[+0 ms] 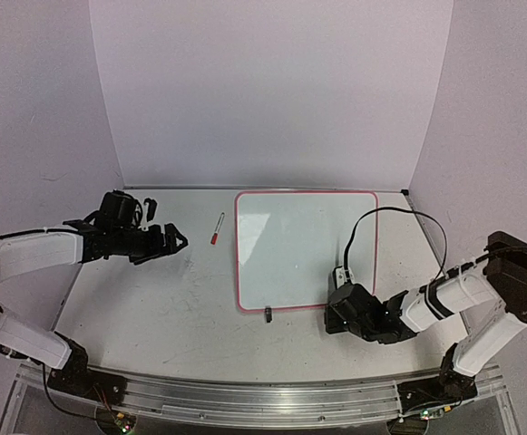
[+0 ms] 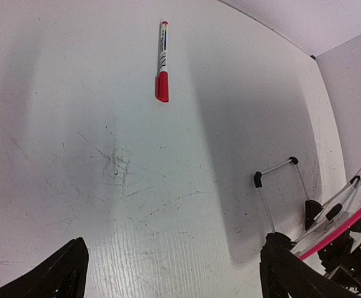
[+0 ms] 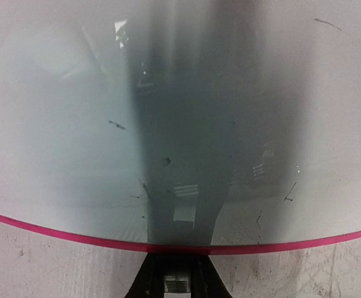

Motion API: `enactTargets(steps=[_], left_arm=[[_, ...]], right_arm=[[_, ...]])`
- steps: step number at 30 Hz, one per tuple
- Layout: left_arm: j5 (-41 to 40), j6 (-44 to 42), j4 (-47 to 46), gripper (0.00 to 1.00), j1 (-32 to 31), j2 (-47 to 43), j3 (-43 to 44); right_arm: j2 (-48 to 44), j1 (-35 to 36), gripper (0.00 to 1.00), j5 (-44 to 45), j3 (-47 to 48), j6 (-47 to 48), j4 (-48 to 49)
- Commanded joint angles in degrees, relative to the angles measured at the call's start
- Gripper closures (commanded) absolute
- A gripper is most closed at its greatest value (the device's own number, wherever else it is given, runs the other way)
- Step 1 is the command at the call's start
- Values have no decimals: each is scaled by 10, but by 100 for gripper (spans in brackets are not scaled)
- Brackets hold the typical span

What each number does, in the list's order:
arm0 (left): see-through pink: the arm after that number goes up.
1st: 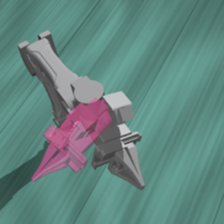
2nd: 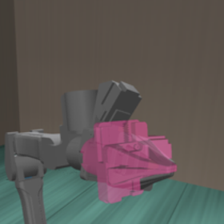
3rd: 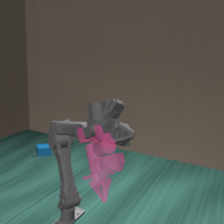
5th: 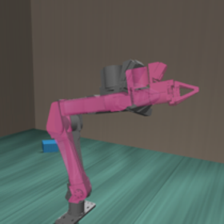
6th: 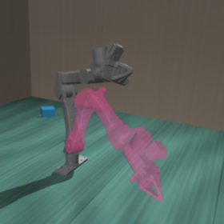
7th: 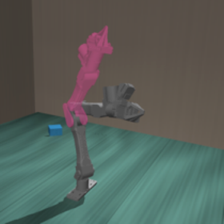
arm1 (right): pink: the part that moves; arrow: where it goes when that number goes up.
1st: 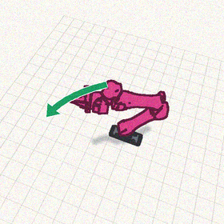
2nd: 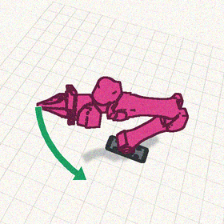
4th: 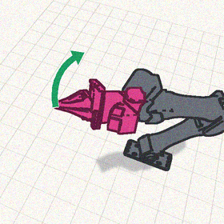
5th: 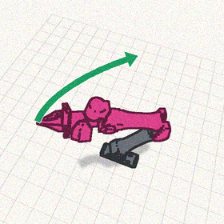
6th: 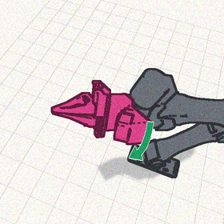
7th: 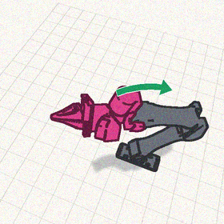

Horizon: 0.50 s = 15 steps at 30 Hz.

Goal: Write a sentence on the whiteboard
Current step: Move the whiteboard stand to the center of the board, then pick up the whiteboard marker from the center of the board.

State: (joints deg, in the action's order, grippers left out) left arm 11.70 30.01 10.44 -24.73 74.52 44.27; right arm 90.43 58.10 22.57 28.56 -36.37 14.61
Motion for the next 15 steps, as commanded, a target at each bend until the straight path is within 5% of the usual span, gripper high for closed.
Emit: enactTargets(steps=[1, 6, 15], left_arm=[[-10, -26, -24, 5, -3, 62, 69], [-6, -43, -24, 8, -4, 146, 129], [-36, -68, -24, 17, -10, 298, 253]], right_arm=[[-39, 25, 100, 58, -11, -37, 3], [-82, 31, 99, 91, -36, -61, 1], [-95, 31, 71, 151, -37, -122, -41]])
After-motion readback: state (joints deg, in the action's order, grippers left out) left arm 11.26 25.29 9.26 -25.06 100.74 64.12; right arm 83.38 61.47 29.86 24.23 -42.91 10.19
